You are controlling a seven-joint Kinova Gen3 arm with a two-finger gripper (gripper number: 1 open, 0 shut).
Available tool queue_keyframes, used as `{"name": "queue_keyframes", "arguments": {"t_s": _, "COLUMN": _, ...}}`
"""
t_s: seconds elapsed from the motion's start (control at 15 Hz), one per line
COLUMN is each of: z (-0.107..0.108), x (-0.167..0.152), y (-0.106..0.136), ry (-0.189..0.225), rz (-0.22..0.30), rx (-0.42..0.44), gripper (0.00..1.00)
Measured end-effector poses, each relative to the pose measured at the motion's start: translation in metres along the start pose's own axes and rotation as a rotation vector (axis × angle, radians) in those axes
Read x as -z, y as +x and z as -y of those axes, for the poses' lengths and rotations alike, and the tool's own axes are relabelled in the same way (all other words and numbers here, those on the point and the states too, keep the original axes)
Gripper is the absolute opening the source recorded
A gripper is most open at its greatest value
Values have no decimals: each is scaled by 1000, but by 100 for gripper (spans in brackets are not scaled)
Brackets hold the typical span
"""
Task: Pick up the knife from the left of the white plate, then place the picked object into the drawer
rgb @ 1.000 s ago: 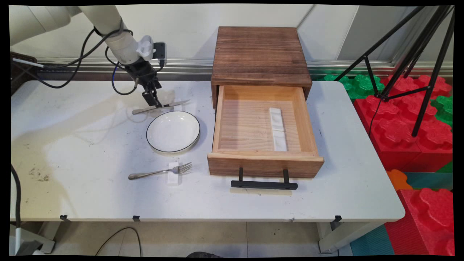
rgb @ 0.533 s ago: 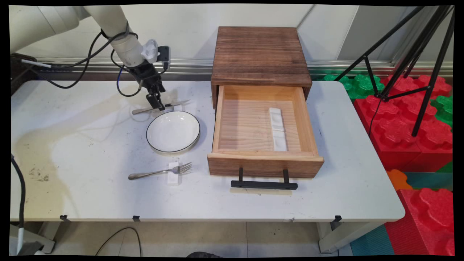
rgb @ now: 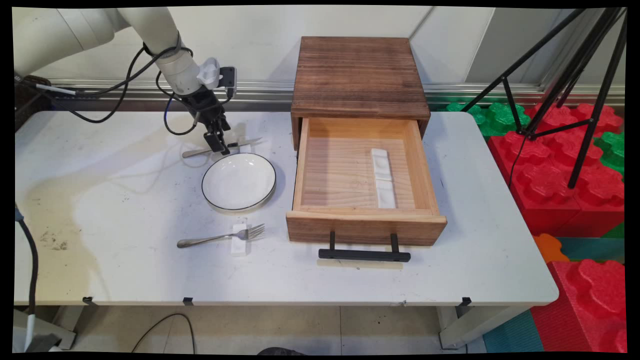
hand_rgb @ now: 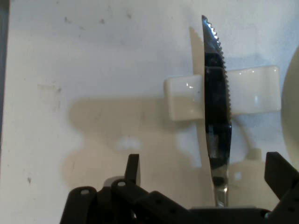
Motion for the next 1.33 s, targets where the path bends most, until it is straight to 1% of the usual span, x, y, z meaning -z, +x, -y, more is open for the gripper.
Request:
{"name": "queue_keyframes", "arguments": {"t_s": 0.53, "z": 3, "x": -6, "y": -4, "ry": -18, "rz": -13, "rx": 14, "gripper": 100}}
{"name": "queue_keyframes", "arguments": {"t_s": 0.6, "z": 3, "x": -6, "y": -5, "ry": -19, "rz": -14, "rx": 16, "gripper": 0}}
{"name": "queue_keyframes", "arguments": {"t_s": 1.0, "z": 2, "x": -1, "y": -9, "ry": -21, "rz": -26, "rx": 14, "gripper": 0}}
{"name": "queue_keyframes", "arguments": {"t_s": 1.33, "z": -1, "x": 13, "y": -17, "ry": -15, "rz": -33, "rx": 27, "gripper": 0}}
